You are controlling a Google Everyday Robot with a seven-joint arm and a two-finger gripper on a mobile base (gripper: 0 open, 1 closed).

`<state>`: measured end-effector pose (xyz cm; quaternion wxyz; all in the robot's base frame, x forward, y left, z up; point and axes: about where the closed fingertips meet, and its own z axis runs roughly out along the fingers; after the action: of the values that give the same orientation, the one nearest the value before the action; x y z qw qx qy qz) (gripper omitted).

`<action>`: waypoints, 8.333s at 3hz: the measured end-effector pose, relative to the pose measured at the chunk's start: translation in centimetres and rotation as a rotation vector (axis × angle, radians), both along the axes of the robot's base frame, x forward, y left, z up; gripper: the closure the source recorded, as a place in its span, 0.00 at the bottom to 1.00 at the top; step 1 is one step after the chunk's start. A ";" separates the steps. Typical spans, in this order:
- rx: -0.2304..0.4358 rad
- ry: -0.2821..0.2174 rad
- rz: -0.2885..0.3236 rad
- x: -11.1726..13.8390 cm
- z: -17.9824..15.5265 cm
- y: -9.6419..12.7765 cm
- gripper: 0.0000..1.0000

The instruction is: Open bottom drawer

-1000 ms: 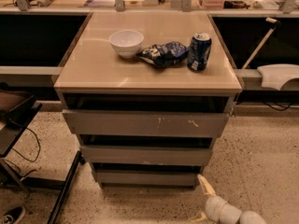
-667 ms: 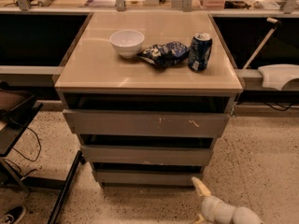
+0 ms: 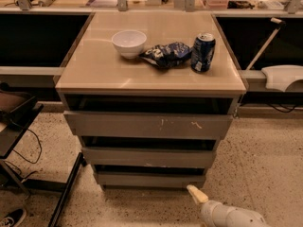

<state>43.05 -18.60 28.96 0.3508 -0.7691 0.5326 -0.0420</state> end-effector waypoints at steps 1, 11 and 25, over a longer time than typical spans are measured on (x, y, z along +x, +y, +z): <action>0.000 0.000 0.000 0.0 0.0 0.0 0.00; 0.043 0.034 -0.049 15.6 -10.8 7.1 0.00; -0.070 -0.004 -0.170 15.4 -12.8 5.1 1.00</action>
Offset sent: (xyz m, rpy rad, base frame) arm 0.0694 -0.0441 -0.0432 -0.2084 0.0941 -0.1180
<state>58.45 -13.53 16.14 0.3201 -0.7329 0.5932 -0.0917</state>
